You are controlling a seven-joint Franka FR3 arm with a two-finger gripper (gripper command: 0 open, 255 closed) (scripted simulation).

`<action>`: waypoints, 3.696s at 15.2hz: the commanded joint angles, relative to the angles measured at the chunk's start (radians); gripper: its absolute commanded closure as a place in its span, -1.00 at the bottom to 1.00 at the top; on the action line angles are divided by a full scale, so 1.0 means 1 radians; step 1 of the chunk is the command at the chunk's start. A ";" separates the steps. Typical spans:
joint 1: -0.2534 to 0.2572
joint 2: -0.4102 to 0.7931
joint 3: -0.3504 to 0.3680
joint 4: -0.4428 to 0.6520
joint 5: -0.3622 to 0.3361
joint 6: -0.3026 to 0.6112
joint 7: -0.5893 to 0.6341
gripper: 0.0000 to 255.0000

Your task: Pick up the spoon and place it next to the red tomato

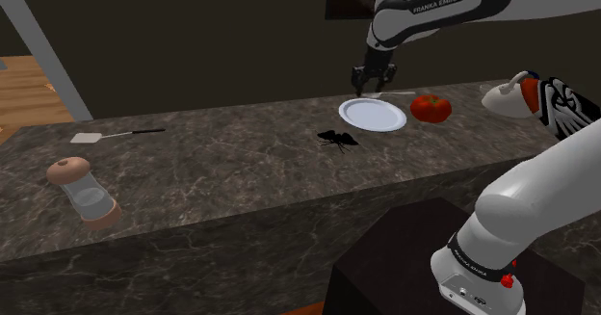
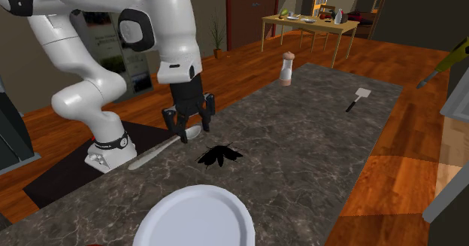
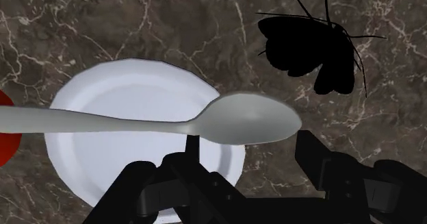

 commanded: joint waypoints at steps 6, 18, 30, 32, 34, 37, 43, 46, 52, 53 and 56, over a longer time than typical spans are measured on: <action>-0.064 -0.101 -0.113 -0.090 -0.027 0.003 -0.160 1.00; -0.177 -0.151 -0.338 -0.107 -0.089 0.000 -0.458 1.00; -0.237 -0.033 -0.597 0.038 -0.074 0.001 -0.791 1.00; -0.239 0.005 -0.645 0.078 -0.054 0.001 -0.854 1.00; -0.239 0.012 -0.650 0.056 -0.052 0.028 -0.857 1.00; -0.238 0.024 -0.659 0.025 -0.048 0.070 -0.863 1.00; -0.233 0.056 -0.680 -0.031 -0.033 0.154 -0.879 1.00; -0.229 0.076 -0.691 -0.056 -0.022 0.197 -0.890 1.00; -0.217 0.126 -0.715 -0.102 0.012 0.284 -0.920 1.00; -0.215 0.135 -0.719 -0.109 0.020 0.298 -0.926 1.00; -0.207 0.166 -0.731 -0.128 0.047 0.342 -0.948 1.00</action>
